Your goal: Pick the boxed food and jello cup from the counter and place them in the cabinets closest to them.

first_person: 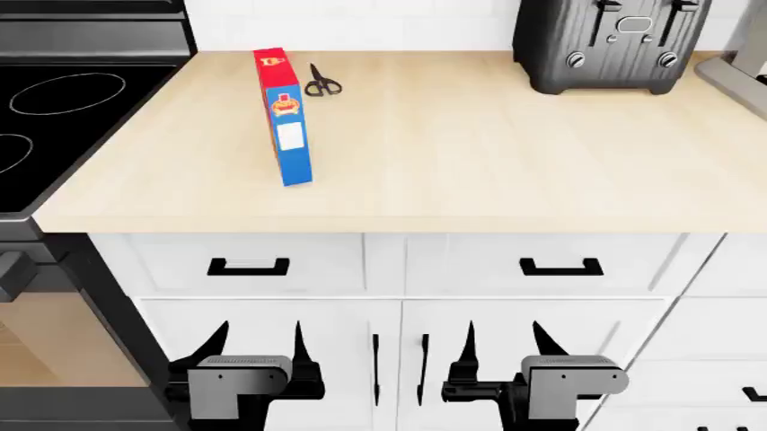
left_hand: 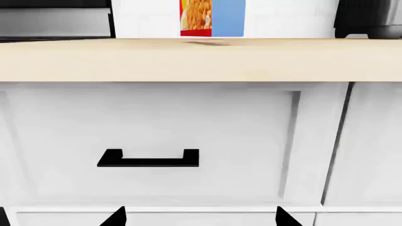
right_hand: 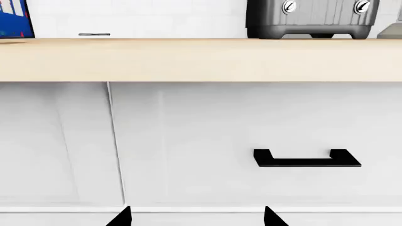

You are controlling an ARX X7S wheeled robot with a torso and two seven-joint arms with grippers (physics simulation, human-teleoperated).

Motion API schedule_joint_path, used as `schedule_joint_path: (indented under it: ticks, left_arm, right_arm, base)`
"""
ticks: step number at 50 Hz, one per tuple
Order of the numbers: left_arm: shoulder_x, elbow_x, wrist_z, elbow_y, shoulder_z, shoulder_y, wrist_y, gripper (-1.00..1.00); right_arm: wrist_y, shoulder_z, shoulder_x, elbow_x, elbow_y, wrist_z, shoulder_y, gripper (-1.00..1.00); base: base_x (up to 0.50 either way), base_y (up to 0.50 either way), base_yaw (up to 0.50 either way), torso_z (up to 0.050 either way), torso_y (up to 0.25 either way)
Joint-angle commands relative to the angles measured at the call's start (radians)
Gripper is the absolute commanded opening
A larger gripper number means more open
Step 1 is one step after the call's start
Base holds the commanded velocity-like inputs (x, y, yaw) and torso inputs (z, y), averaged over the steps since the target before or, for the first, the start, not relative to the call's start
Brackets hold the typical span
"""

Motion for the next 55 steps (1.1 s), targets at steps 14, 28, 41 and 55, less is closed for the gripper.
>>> schedule_joint_path:
  ticks: [14, 28, 41, 55]
  left_arm:
    - [-0.085, -0.116, -0.015, 0.452, 0.049, 0.001, -0.220, 1.00]
    - [-0.154, -0.180, -0.073, 0.821, 0.001, -0.200, -0.531, 1.00]
    - [-0.147, -0.199, -0.105, 0.865, 0.026, -0.188, -0.575, 1.00]
    - [-0.175, -0.151, -0.133, 0.874, 0.085, -0.185, -0.584, 1.00]
  right_arm:
    - [0.310, -0.049, 0.083, 0.112, -0.518, 0.058, -0.027, 1.00]
    - [0.845, -0.029, 0.182, 0.193, -1.037, 0.112, 0.202, 1.00]
    - [0.821, -0.014, 0.284, 0.405, -1.045, 0.247, 0.177, 1.00]
    - [0.710, -0.204, 0.518, 0.541, -1.042, 0.528, 0.225, 1.00]
  base:
    - [0.00, 0.00, 0.00, 0.034, 0.000]
    - [0.00, 0.00, 0.00, 0.050, 0.000]
    - [0.09, 0.42, 0.00, 0.021, 0.000]
    - [0.25, 0.49, 0.00, 0.000, 0.000]
